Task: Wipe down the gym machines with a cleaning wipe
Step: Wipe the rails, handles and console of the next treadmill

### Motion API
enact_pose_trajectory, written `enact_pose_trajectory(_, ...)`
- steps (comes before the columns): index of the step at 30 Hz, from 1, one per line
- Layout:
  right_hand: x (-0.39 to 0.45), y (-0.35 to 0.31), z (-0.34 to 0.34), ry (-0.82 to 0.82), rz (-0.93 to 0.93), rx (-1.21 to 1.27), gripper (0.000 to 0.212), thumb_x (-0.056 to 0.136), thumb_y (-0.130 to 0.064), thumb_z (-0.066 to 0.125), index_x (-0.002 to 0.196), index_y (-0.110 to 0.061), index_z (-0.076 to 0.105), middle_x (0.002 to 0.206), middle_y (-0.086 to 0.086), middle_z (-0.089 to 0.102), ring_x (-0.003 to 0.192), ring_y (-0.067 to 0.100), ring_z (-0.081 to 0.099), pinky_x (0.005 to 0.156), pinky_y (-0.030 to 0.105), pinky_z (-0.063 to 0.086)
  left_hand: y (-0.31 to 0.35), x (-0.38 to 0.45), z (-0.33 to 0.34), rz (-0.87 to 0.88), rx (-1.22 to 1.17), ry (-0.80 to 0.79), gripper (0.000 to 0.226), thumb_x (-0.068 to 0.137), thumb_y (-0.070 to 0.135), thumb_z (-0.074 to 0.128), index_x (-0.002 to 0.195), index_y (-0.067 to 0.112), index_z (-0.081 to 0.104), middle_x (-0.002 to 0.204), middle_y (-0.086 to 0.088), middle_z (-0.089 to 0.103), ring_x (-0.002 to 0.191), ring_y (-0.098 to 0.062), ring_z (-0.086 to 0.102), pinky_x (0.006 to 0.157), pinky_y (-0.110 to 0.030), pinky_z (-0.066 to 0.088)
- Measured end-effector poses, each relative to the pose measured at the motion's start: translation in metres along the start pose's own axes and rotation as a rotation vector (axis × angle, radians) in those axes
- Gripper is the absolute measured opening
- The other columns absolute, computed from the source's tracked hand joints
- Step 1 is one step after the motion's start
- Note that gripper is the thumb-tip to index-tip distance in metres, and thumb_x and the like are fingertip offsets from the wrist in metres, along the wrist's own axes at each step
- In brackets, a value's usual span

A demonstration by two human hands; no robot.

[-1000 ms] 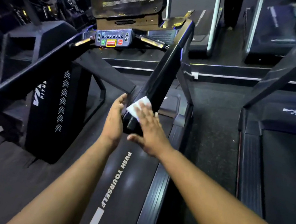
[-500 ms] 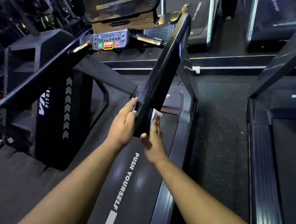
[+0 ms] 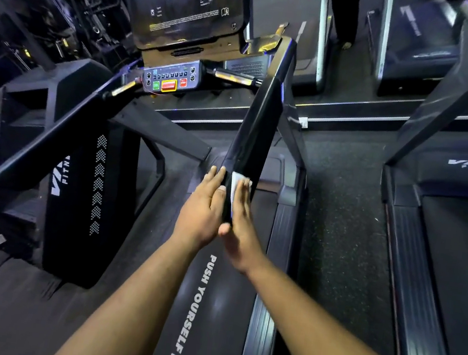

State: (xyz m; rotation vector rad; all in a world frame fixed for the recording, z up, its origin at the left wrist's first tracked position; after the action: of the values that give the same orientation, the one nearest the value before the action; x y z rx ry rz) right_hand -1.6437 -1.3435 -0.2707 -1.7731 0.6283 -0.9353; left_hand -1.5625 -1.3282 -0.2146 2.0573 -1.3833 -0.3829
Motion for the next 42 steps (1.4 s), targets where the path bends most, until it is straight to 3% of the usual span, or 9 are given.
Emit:
enact_pose_trajectory(3, -0.017, 0.007, 0.012, -0.006, 0.017, 0.0, 0.127, 0.07, -0.098, 0.009, 0.156, -0.008, -0.013, 0.165, 0.008, -0.024, 0.154, 0.02, -0.022, 0.126, 0.036, -0.009, 0.0, 0.003, 0.001, 0.021, 0.023, -0.004, 0.047, 0.109, 0.02, 0.037, 0.156, 0.02, 0.038, 0.167, 0.002, 0.025, 0.154, -0.005, 0.018, 0.118, -0.015, 0.011)
enact_pose_trajectory(9, 0.053, 0.01, -0.033, 0.03, 0.101, 0.041, 0.132, 0.061, -0.104, 0.008, 0.156, -0.015, -0.013, 0.166, 0.008, -0.021, 0.153, 0.019, -0.024, 0.126, 0.045, -0.01, 0.0, 0.007, 0.004, 0.012, 0.06, -0.06, 0.05, 0.11, 0.03, 0.033, 0.16, 0.027, 0.029, 0.17, 0.006, 0.013, 0.156, -0.009, 0.009, 0.127, -0.049, 0.01)
enact_pose_trajectory(15, -0.016, 0.016, 0.009, 0.019, 0.022, 0.037, 0.12, 0.077, -0.093, 0.011, 0.158, -0.007, -0.009, 0.167, 0.009, -0.019, 0.155, 0.02, -0.02, 0.126, 0.037, -0.009, 0.001, 0.008, 0.006, -0.012, 0.248, -0.146, 0.055, 0.11, 0.034, 0.029, 0.163, 0.032, 0.015, 0.171, 0.011, -0.004, 0.157, -0.01, -0.003, 0.125, -0.055, 0.001)
enact_pose_trajectory(18, 0.016, 0.033, -0.006, 0.095, 0.083, 0.121, 0.115, 0.076, -0.095, 0.011, 0.157, -0.016, -0.007, 0.168, 0.005, -0.014, 0.155, 0.019, -0.016, 0.126, 0.037, -0.008, 0.005, 0.017, 0.009, -0.037, 0.299, -0.194, 0.06, 0.108, 0.029, 0.032, 0.163, 0.031, 0.01, 0.17, 0.012, -0.005, 0.156, -0.008, -0.007, 0.124, -0.056, -0.001)
enact_pose_trajectory(23, 0.075, 0.063, -0.04, 0.143, 0.22, 0.176, 0.133, 0.063, -0.103, 0.008, 0.159, -0.012, -0.003, 0.167, 0.0, -0.013, 0.154, 0.016, -0.018, 0.126, 0.042, -0.007, 0.012, 0.038, 0.014, -0.092, 0.315, -0.231, 0.065, 0.105, 0.023, 0.036, 0.163, 0.029, 0.007, 0.17, 0.011, -0.005, 0.156, -0.009, -0.005, 0.125, -0.057, 0.001)
enact_pose_trajectory(28, 0.05, 0.038, -0.016, -0.003, 0.055, 0.081, 0.128, 0.071, -0.098, 0.006, 0.158, -0.005, -0.009, 0.166, 0.008, -0.021, 0.153, 0.019, -0.025, 0.124, 0.033, -0.015, 0.016, 0.053, 0.019, -0.095, 0.332, -0.244, 0.066, 0.104, 0.027, 0.038, 0.163, 0.031, 0.007, 0.17, 0.011, -0.006, 0.156, -0.006, -0.007, 0.125, -0.054, -0.002)
enact_pose_trajectory(31, 0.088, 0.04, -0.032, -0.001, -0.025, -0.025, 0.118, 0.076, -0.094, 0.006, 0.154, -0.008, -0.012, 0.163, 0.012, -0.022, 0.153, 0.028, -0.023, 0.125, 0.047, -0.011, 0.016, 0.061, 0.014, -0.106, 0.265, -0.208, 0.065, 0.101, 0.037, 0.034, 0.162, 0.03, 0.011, 0.17, 0.012, -0.003, 0.156, -0.007, -0.003, 0.125, -0.056, 0.001)
enact_pose_trajectory(37, 0.132, 0.046, -0.059, -0.054, -0.072, -0.076, 0.112, 0.08, -0.091, 0.009, 0.157, -0.011, -0.008, 0.165, 0.015, -0.021, 0.153, 0.03, -0.023, 0.124, 0.058, -0.003, 0.023, 0.078, 0.02, -0.102, 0.31, -0.204, 0.062, 0.107, 0.025, 0.038, 0.162, 0.031, 0.01, 0.17, 0.013, -0.003, 0.155, -0.004, -0.004, 0.126, -0.055, 0.003)
enact_pose_trajectory(42, 0.089, 0.043, -0.038, -0.145, -0.074, 0.038, 0.118, 0.074, -0.095, 0.01, 0.155, -0.013, -0.017, 0.162, 0.008, -0.031, 0.151, 0.023, -0.029, 0.124, 0.045, -0.013, 0.021, 0.086, 0.028, -0.114, 0.383, -0.251, 0.069, 0.1, 0.038, 0.033, 0.163, 0.034, 0.003, 0.169, 0.017, -0.009, 0.153, 0.001, -0.008, 0.126, -0.053, 0.001)
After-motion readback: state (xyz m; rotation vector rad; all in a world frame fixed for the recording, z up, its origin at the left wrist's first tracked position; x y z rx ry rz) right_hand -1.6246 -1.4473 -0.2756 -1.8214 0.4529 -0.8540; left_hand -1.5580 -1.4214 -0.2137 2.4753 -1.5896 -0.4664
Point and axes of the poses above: each hand's wrist, its own x-axis towards the middle knuckle, its own z-axis out of the palm, y = z × x, the point moved 9 cm from there along x, towards the middle knuckle
